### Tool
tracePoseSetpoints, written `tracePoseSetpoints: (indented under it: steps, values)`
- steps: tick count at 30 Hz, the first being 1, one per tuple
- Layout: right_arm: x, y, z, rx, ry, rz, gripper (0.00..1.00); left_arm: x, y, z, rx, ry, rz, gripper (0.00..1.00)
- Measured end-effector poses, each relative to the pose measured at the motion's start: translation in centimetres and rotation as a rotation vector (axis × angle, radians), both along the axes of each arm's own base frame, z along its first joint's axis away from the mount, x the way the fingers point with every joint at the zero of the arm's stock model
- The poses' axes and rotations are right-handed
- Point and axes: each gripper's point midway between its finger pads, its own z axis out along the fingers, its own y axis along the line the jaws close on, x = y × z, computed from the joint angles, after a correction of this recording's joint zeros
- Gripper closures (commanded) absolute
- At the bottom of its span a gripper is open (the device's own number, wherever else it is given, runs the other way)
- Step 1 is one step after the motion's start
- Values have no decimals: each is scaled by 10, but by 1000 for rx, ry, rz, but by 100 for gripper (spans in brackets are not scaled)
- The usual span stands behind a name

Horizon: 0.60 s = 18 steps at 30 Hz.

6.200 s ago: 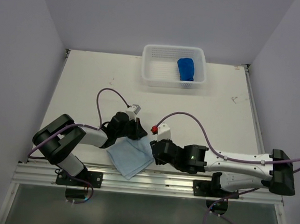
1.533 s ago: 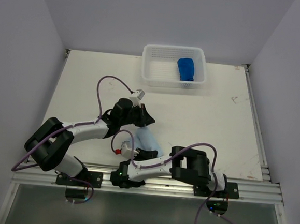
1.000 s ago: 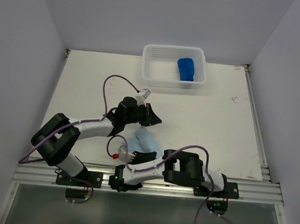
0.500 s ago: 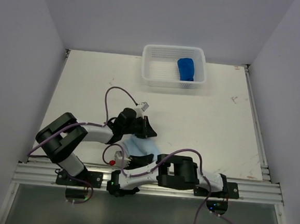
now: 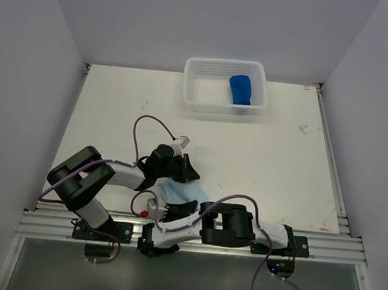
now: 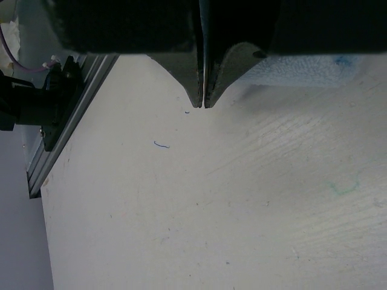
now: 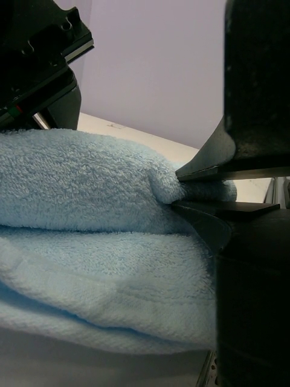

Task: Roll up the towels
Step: Roll the towel

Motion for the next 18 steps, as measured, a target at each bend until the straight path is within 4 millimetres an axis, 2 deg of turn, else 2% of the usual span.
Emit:
tracePoseSetpoints:
  steps: [7, 9, 11, 14, 18]
  values:
    - [0, 0, 1, -30, 9, 14, 83, 4, 2, -2, 7, -54, 0, 92]
    - [0, 0, 2, -32, 18, 15, 77, 6, 2, -3, 11, -62, 2, 92]
    - [-1, -1, 3, -21, 30, 13, 56, 7, 2, -6, 16, -66, 3, 93]
    - [-5, -5, 7, 19, 70, -4, 49, 10, 1, -9, 25, -76, 6, 93]
    - [-10, -6, 17, 113, 112, -27, 47, 16, -1, -13, 34, -86, 10, 93]
